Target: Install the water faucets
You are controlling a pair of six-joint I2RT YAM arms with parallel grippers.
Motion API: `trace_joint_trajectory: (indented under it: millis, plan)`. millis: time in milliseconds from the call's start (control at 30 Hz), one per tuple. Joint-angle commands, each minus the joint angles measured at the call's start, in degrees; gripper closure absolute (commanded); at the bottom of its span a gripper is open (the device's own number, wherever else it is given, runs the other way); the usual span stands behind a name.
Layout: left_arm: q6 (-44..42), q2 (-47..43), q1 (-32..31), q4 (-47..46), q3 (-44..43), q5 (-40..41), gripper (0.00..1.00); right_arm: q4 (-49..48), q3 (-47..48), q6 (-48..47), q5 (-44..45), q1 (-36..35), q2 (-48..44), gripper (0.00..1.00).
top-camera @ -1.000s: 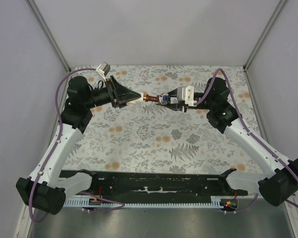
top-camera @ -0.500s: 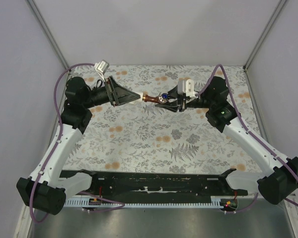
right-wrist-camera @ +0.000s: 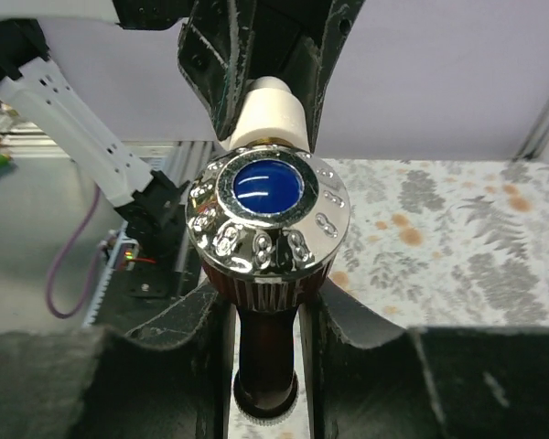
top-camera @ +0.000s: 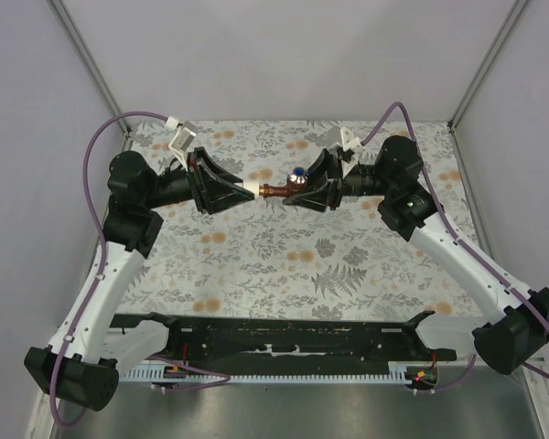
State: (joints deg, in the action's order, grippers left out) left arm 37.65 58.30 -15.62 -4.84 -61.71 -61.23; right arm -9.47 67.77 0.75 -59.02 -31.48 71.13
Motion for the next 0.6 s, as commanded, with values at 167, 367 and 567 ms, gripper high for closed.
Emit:
trace_joint_trajectory:
  millis: [167, 367, 567]
  plan:
    - [-26.74, -3.28, -3.54, 7.83, -0.6, -7.41, 0.98, -9.5, 0.09, 26.73, 4.88, -2.53, 3.13, 1.0]
    - [-33.25, -6.09, -3.54, 6.34, 1.59, -5.22, 0.98, -11.88, -0.97, 38.87, 4.71, -2.53, 4.89, 1.0]
    - [-42.99, -7.41, -3.54, 11.6, 1.95, 3.29, 0.98, -3.73, -0.62, 43.54, 7.07, -2.53, 4.72, 1.0]
